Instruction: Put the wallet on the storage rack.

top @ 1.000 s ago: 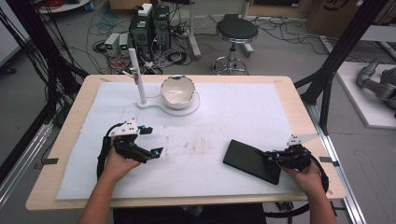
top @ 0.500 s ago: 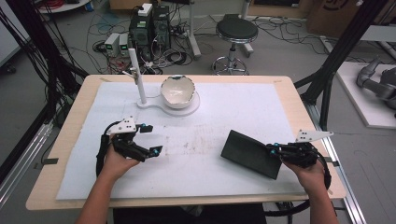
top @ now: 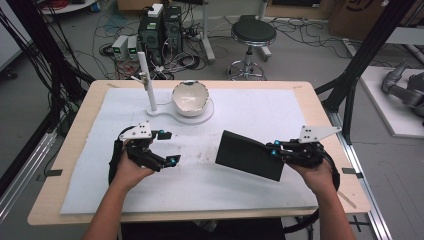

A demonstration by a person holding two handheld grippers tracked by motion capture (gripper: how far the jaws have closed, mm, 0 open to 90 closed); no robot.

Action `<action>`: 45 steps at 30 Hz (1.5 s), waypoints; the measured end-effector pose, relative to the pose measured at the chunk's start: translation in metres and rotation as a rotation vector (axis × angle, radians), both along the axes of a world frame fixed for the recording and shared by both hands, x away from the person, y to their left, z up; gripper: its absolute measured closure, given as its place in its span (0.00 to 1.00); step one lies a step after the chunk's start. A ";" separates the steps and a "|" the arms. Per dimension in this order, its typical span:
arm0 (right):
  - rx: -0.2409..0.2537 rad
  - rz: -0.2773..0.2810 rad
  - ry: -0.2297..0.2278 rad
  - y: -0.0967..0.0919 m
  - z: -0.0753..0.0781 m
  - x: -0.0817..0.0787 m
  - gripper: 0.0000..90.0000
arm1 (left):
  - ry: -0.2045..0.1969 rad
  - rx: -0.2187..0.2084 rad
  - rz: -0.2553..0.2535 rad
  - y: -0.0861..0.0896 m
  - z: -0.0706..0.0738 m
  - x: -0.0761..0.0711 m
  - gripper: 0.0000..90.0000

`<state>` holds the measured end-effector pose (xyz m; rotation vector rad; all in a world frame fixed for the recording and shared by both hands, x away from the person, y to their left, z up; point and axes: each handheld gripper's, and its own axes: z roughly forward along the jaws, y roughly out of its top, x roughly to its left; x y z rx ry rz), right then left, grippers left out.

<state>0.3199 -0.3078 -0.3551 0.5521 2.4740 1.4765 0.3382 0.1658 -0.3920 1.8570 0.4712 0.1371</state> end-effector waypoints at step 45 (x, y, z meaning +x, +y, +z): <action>0.027 0.073 -0.045 0.052 -0.005 0.012 0.60 | 0.043 0.067 -0.274 -0.055 0.020 0.003 0.83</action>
